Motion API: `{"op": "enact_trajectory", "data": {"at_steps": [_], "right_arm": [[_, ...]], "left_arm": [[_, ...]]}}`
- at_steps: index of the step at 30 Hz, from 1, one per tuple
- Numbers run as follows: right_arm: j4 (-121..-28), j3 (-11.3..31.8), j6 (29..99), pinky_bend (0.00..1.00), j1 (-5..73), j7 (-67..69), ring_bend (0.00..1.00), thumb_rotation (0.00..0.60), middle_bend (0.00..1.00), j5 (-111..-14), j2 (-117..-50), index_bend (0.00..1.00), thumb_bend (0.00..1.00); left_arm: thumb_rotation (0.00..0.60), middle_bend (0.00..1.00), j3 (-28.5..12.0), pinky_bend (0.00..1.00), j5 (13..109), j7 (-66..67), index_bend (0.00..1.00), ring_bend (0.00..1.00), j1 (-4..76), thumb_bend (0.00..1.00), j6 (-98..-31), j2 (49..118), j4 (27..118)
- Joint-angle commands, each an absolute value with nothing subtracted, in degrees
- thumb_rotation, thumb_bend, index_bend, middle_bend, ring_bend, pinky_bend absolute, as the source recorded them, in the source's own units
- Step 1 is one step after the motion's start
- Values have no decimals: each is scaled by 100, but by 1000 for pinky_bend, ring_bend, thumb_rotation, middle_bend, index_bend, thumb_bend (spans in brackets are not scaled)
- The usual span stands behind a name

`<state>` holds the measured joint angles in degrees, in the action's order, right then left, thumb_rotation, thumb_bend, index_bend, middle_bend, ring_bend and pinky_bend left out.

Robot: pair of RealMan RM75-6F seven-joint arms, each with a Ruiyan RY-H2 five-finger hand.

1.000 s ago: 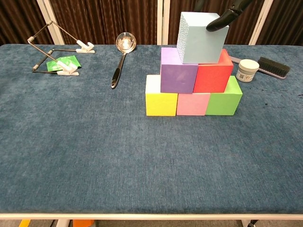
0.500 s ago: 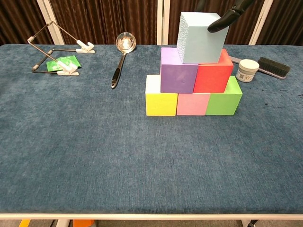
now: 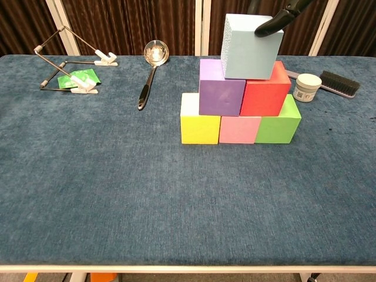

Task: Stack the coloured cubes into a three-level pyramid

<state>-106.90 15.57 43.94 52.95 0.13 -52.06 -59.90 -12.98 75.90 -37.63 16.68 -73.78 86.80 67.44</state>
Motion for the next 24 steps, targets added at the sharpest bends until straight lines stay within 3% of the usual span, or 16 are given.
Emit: {"op": "enact_trajectory", "data": {"at_steps": [1, 24], "right_arm": [[-10704, 1557, 4409, 0, 5286, 4, 0, 600, 381, -5215, -5986, 0, 101], [-10721, 1548, 4441, 0, 5281, -91, 0, 600, 382, -5198, -6027, 0, 101]], "left_arm": [[600, 92, -1302, 108, 7589, -3763, 65, 13, 1667, 23, -7381, 8679, 6748], [600, 92, -1297, 108, 7590, -3787, 65, 13, 1658, 23, -7369, 8698, 6713]]}}
